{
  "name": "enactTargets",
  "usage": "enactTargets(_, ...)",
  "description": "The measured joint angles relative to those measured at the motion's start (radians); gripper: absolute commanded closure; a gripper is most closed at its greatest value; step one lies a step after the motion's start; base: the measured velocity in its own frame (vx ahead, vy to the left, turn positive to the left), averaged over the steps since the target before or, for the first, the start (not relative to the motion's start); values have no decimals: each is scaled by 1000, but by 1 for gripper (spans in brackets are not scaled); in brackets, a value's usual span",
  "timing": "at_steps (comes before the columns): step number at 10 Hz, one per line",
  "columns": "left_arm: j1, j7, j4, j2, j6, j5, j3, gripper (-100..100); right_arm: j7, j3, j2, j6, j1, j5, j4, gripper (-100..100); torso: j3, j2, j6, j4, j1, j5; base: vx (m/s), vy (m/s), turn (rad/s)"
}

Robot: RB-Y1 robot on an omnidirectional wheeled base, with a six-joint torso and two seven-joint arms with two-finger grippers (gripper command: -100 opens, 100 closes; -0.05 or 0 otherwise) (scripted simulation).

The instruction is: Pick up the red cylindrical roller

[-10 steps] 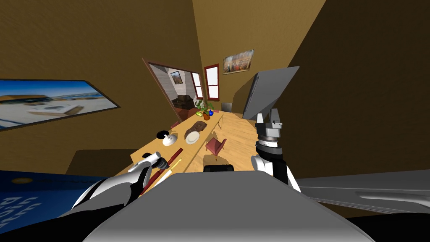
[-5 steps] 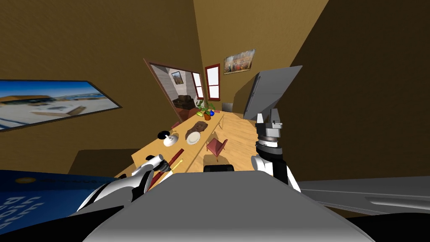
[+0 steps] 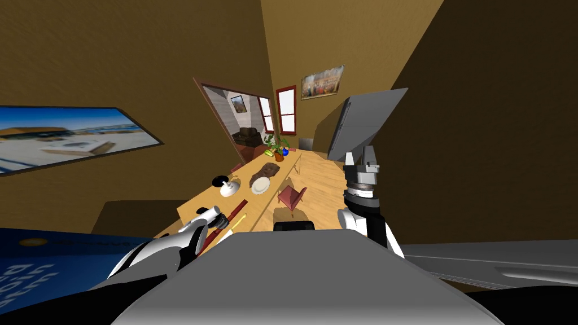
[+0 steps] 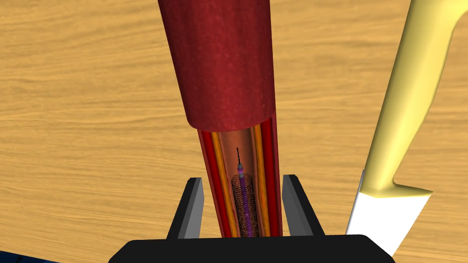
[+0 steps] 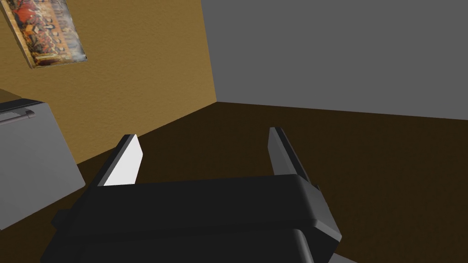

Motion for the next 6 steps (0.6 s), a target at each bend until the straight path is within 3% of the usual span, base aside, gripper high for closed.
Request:
enactTargets(1,0,0,0,0,0,0,0,100,0,0,0,0,0,0,0,0,0,0,0,0,0,0,0,0,0)
enactTargets(2,0,-1,0,0,0,0,0,0,0,0,0,0,0,0,0,0,0,0,0,0,0,0,0,0,0)
enactTargets(3,0,-1,0,0,0,0,0,100,0,0,0,0,0,0,0,0,0,0,0,0,-1,0,-44,-64,-41)
enactTargets(5,-6,-4,-22,35,39,11,2,100,0,0,0,0,0,0,0,0,3,4,0,1,-8,-2,-51,-70,-23)
enactTargets(6,-6,-4,-23,36,44,11,1,0,0,0,0,0,0,0,0,0,2,3,0,1,-6,-2,-5,-9,2)
